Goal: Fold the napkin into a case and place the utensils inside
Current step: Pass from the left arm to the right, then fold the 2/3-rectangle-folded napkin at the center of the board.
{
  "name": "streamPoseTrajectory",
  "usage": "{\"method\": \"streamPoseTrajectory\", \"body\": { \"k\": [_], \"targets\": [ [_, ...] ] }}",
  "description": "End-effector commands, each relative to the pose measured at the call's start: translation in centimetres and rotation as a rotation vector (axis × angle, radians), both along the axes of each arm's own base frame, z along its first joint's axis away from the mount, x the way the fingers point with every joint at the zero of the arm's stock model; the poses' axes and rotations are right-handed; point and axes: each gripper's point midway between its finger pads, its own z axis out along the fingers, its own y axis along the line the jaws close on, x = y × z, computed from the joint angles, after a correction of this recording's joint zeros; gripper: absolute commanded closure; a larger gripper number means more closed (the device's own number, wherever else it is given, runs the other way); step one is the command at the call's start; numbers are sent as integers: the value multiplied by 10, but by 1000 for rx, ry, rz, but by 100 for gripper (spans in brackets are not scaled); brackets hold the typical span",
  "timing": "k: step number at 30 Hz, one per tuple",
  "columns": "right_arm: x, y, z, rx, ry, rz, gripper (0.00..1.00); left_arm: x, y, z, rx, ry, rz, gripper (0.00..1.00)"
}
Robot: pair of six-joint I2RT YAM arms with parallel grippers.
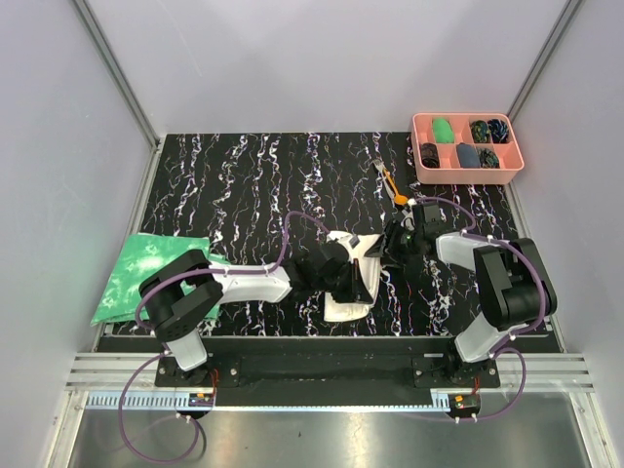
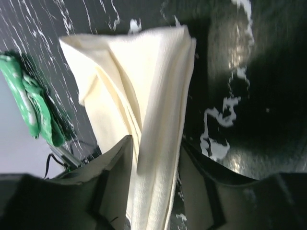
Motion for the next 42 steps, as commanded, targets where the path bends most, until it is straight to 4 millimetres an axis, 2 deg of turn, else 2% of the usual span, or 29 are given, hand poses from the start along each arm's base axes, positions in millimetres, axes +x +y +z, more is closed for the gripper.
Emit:
{"method": "streamPoseTrajectory", "body": {
  "k": [1,4,5,8,9,11,12,13,15,16,17,19,20,23,24,28,32,35,36,42],
  "targets": [
    [33,1,7,12,-106,-67,55,3,-20,26,-76,-19,-26,100],
    [35,-2,6,2,-139,-84,62,4,-22,26,-76,-17,-28,100],
    [32,-5,3,-7,-143,-91,70,4,-24,26,-77,-15,-29,99],
    [32,-8,3,-25,-174,-91,87,1,-31,26,-90,9,-66,77],
    [33,-9,4,-29,-185,-88,94,1,-33,29,-97,7,-76,59],
    [33,-11,3,-46,-195,-78,97,6,-26,33,-85,-20,-74,49],
    [33,-11,4,-54,-202,-73,99,8,-17,29,-54,-18,-65,43],
    [32,-12,3,-62,-197,-70,100,21,-6,40,-61,-58,-34,33],
    [33,-15,5,-82,-216,-65,100,33,16,47,-44,-86,13,34],
    [32,-16,5,-90,-209,-63,100,54,32,47,-21,-112,69,39],
    [33,-16,7,-92,-216,-61,100,61,42,43,7,-112,93,43],
    [34,-16,10,-95,-221,-59,100,89,59,38,31,-139,153,54],
    [35,-16,12,-93,-228,-59,100,94,66,31,55,-120,166,66],
    [37,-16,14,-102,-231,-58,100,115,69,18,58,-79,190,78],
    [38,-16,15,-106,-231,-58,100,123,62,15,44,-92,192,80],
    [38,-15,20,-134,-236,-53,100,139,51,-1,56,-70,189,86],
    [40,-12,29,-166,-258,-52,100,143,42,-15,47,-40,187,89],
    [41,-3,37,-179,-283,-53,100,143,44,-27,61,-20,200,90],
    [32,4,32,-192,-255,-30,100,143,44,-32,66,-13,199,91],
    [28,27,27,-224,-195,-47,100,140,42,-39,53,4,199,92]
  ]
}}
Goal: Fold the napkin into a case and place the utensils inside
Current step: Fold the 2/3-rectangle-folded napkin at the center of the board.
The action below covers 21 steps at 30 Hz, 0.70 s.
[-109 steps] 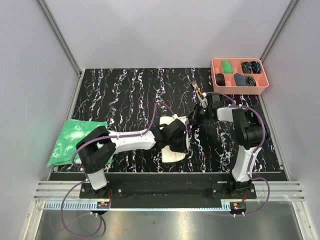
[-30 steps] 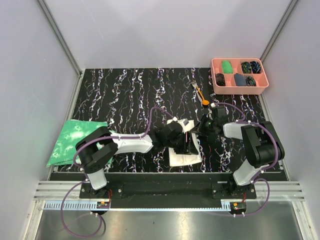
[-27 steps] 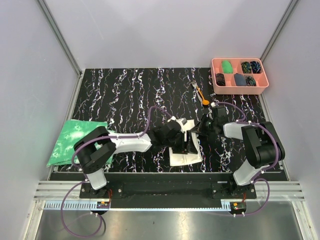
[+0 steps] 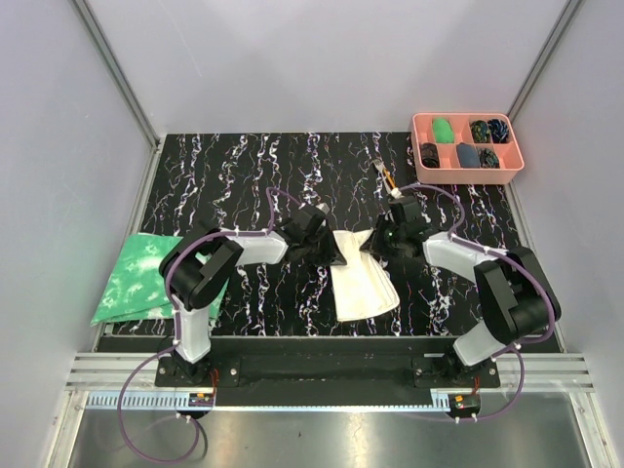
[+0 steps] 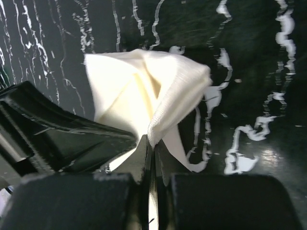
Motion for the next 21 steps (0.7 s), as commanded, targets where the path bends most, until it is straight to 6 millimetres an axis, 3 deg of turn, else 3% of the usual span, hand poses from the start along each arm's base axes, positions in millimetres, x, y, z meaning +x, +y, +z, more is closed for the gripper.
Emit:
{"method": "streamPoseTrajectory", "body": {
  "k": [1,4,15,21],
  "targets": [
    [7,19,8,-13,21,-46,100,8,-14,11,-66,-30,-11,92],
    [2,32,8,-23,45,-58,100,8,-16,11,-71,-32,-17,93],
    [-10,44,-7,-7,172,-210,100,7,-17,8,-84,-29,-27,94],
    [-8,51,-11,128,215,-374,100,4,-15,4,-79,-30,-34,96]
  ]
}}
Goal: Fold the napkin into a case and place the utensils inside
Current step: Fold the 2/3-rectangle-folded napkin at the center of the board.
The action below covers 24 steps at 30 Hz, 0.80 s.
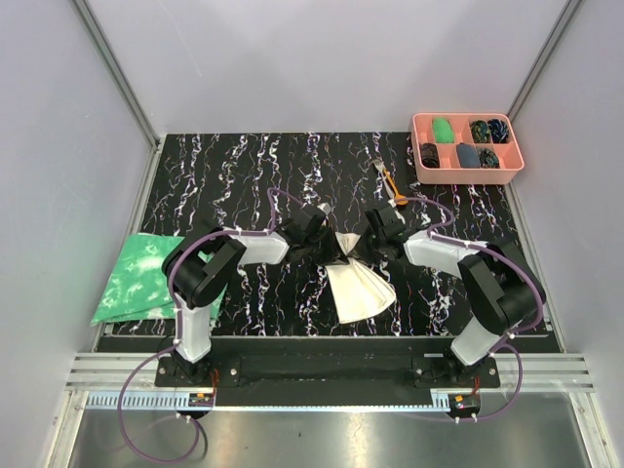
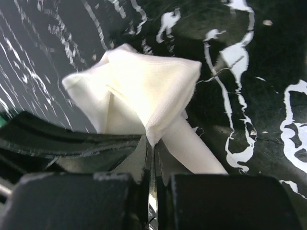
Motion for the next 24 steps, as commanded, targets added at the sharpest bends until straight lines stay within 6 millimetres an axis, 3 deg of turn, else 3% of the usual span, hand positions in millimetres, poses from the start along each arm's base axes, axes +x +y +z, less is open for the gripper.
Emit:
{"method": "streamPoseTrajectory", "body": {
  "k": [1,6,10,13,17,24],
  "targets": [
    [4,7,1,103,21,-176,100,1,-3,1,-10,-24,-21,95],
    [5,6,4,113,13,-199,100,-3,6,16,9,-67,-54,88],
    [6,0,2,86,-1,-211,100,-7,20,41,39,-108,-55,81],
    [5,-2,1,69,-7,-203,100,-8,39,47,84,-128,-27,81],
    [7,-2,5,61,-27,-186,100,-4,58,29,126,-98,9,85],
    [10,2,17,48,-71,-132,97,1,49,2,120,-49,-11,92]
  ]
}}
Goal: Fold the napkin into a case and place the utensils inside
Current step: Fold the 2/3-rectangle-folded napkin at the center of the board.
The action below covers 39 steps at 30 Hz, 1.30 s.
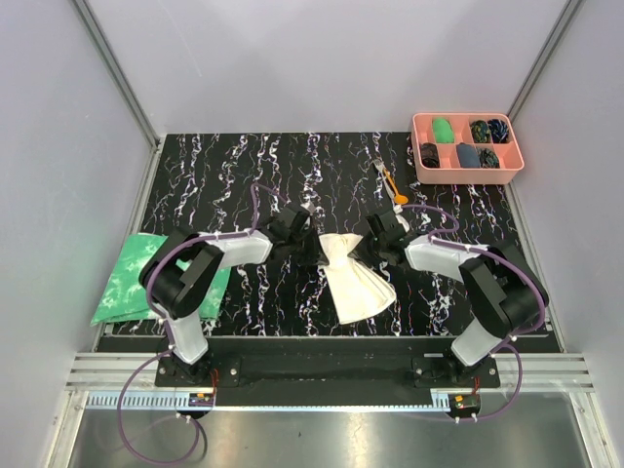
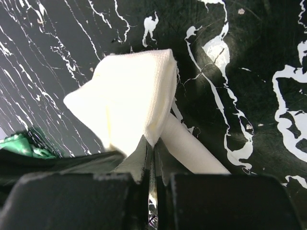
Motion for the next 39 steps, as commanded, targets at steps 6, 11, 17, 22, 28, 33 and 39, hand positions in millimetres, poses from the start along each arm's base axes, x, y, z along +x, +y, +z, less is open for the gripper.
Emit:
{"method": "streamPoseTrajectory", "body": {
  "k": [6,11,17,22,28,33,39],
  "targets": [
    [7,19,29,-8,-76,66,94,7,-12,-13,-14,-1,-19,95],
    [2,32,36,4,-66,59,92,5,-11,-15,-16,-6,-26,97],
    [4,41,24,-22,-26,75,88,3,-12,-12,-30,-12,-46,99],
    [3,35,16,-86,-47,104,83,2,-10,-2,-31,-36,-58,99],
    [7,23,27,-210,-111,178,76,0,-11,8,-42,-52,-70,100],
    [-4,36,26,-95,-80,157,73,3,-13,11,-53,-58,-71,100],
    [-4,48,41,-37,-119,157,68,4,-14,12,-47,-60,-75,100]
  ]
}}
